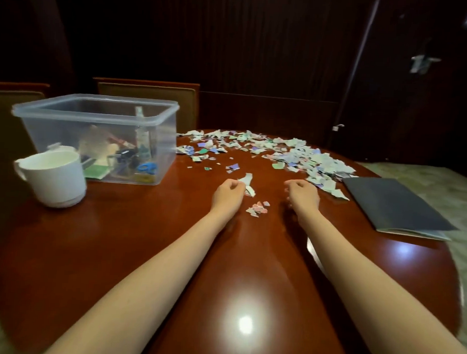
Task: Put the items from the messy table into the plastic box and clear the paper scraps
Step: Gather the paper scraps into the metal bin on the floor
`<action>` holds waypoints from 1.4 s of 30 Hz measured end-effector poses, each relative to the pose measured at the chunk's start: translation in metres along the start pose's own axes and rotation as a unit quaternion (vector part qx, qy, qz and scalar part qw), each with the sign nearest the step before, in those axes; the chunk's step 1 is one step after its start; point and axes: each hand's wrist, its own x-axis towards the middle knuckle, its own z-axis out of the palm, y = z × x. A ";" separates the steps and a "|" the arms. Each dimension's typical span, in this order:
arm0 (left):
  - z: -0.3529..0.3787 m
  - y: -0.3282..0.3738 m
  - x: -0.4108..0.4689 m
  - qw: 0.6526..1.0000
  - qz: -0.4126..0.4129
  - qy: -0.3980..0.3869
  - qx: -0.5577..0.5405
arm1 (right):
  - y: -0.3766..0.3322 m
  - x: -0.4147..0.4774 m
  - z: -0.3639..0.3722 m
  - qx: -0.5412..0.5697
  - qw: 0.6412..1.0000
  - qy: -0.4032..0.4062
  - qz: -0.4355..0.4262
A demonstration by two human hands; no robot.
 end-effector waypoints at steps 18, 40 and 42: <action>0.011 -0.010 0.104 0.927 0.197 0.096 0.303 | 0.038 0.125 -0.032 -0.452 0.890 -0.018 -0.053; -0.012 -0.013 0.143 0.909 0.179 -0.127 0.355 | 0.017 0.105 0.014 -0.332 0.882 -0.218 -0.254; -0.008 -0.012 0.134 0.913 0.187 -0.143 0.332 | 0.015 0.099 0.020 -0.299 0.887 -0.238 -0.258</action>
